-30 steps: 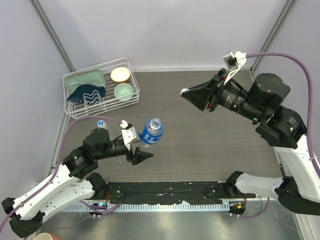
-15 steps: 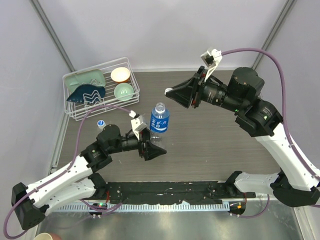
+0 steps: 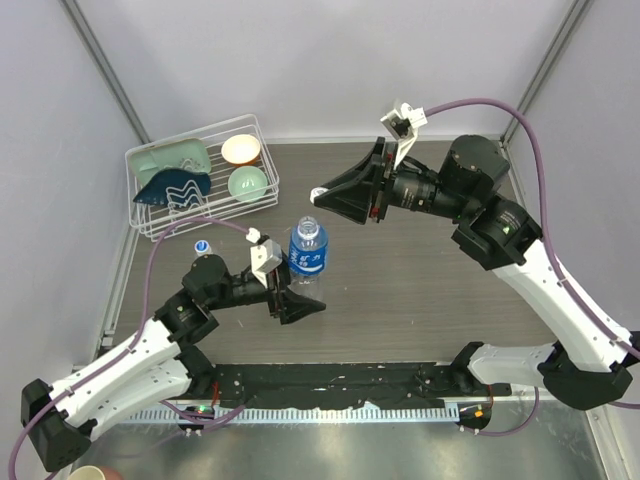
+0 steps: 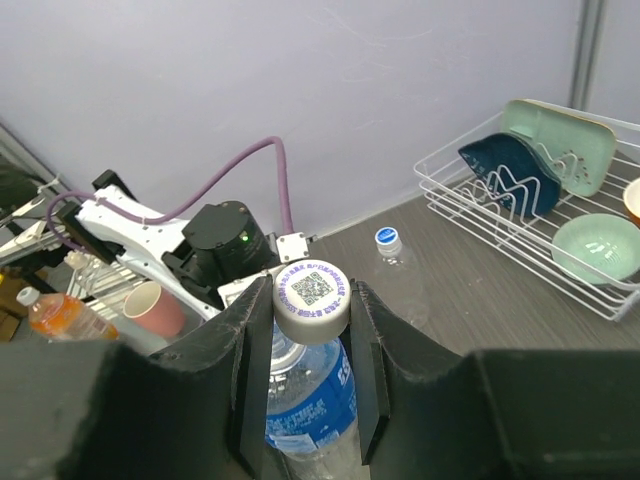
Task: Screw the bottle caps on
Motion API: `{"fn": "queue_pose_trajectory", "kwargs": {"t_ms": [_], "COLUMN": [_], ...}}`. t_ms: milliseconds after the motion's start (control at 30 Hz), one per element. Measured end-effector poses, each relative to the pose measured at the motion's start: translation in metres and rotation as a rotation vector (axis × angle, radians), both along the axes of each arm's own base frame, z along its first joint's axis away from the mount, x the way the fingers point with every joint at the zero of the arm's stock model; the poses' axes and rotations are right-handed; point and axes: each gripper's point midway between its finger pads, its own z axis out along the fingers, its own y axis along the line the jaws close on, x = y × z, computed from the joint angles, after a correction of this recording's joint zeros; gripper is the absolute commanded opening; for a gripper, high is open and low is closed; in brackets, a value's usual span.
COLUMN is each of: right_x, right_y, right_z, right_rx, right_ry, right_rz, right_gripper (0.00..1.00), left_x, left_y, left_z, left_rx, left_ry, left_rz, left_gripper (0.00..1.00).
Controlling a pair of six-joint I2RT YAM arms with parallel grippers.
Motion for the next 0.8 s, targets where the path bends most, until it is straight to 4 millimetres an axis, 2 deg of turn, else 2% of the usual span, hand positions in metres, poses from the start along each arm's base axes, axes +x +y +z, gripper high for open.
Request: {"fn": "queue_pose_trajectory", "kwargs": {"t_ms": [167, 433, 800], "right_x": [-0.013, -0.028, -0.038], "right_y": [0.012, 0.027, 0.023], "right_z": [0.000, -0.017, -0.020], "right_rx": [0.006, -0.040, -0.048], "right_ry": [-0.016, -0.018, -0.032], "right_rz": [0.084, 0.183, 0.203], "right_gripper": [0.06, 0.05, 0.06], "left_x": [-0.002, 0.002, 0.003], "left_y": [0.000, 0.001, 0.002], "left_z": [-0.002, 0.000, 0.001], "left_rx": [0.007, 0.005, 0.002], "left_ry": [-0.034, -0.057, -0.062], "left_rz": [-0.020, -0.011, -0.012], "left_gripper": [0.00, 0.00, 0.00]}}
